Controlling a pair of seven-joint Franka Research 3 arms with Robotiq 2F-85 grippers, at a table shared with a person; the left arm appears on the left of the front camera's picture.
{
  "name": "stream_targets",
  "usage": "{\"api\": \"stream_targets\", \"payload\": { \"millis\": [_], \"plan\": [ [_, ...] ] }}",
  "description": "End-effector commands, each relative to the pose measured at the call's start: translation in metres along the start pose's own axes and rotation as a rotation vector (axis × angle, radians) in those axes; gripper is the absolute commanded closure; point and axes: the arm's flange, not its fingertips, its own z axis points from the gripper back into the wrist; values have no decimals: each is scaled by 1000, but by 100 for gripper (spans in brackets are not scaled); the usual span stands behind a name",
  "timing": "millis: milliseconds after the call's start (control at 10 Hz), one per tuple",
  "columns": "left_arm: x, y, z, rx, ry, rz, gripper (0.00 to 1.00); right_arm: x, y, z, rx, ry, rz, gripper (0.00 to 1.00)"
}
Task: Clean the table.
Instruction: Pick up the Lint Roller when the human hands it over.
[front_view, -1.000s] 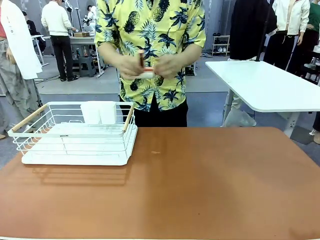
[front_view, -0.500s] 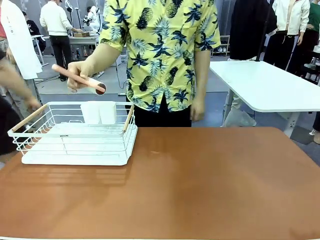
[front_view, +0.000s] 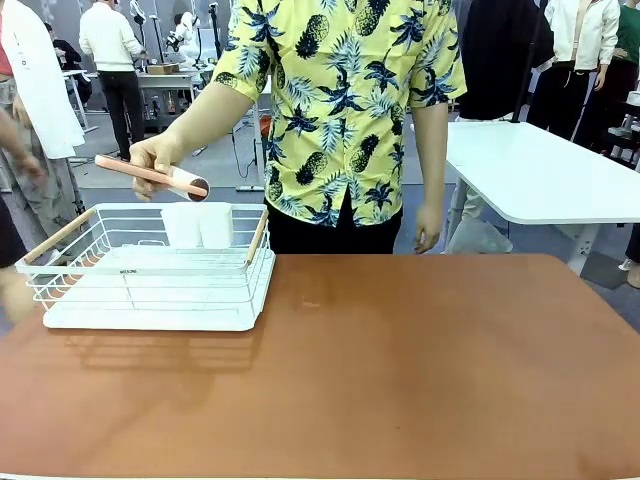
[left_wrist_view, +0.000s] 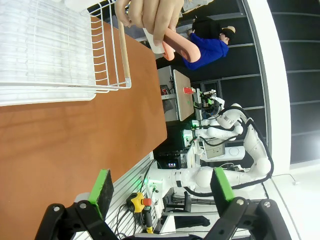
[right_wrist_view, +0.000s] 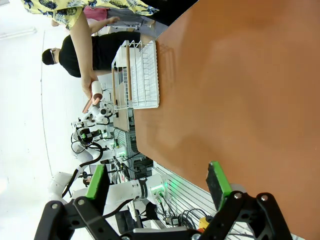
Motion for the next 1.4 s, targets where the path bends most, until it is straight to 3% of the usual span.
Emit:
{"api": "stream_targets", "payload": {
  "millis": [0,700,1300],
  "plan": [
    [0,-1,2,-12,-7,-1,0,0,2,1,4,0,6,0],
    [0,0,0,0,0,0,0,0,2,1,4,0,6,0],
    [-18,-113,-49,231,-199,337,0,0,2,1,4,0,6,0]
  ]
}}
